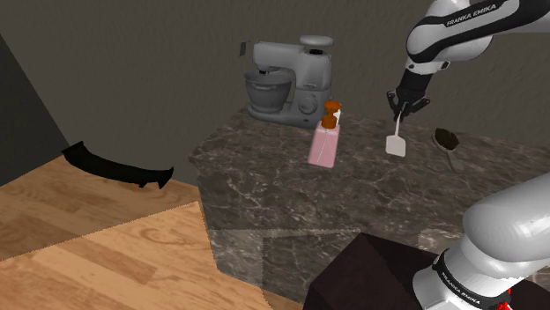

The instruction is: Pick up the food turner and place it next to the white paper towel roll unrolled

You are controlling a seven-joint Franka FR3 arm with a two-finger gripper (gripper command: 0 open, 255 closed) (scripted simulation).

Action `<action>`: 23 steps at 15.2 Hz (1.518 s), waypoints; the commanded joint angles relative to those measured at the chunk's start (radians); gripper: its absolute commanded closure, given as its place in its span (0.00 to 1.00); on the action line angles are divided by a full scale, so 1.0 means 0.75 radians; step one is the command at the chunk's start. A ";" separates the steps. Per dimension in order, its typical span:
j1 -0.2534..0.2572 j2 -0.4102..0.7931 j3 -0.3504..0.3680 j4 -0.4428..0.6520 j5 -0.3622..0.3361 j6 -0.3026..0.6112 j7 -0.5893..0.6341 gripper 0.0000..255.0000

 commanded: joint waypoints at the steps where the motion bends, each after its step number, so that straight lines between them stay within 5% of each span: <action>1: 0.000 -0.010 0.003 0.030 0.001 -0.041 -0.001 1.00; 23: 0.010 -0.038 0.028 0.402 0.019 -0.440 -0.015 1.00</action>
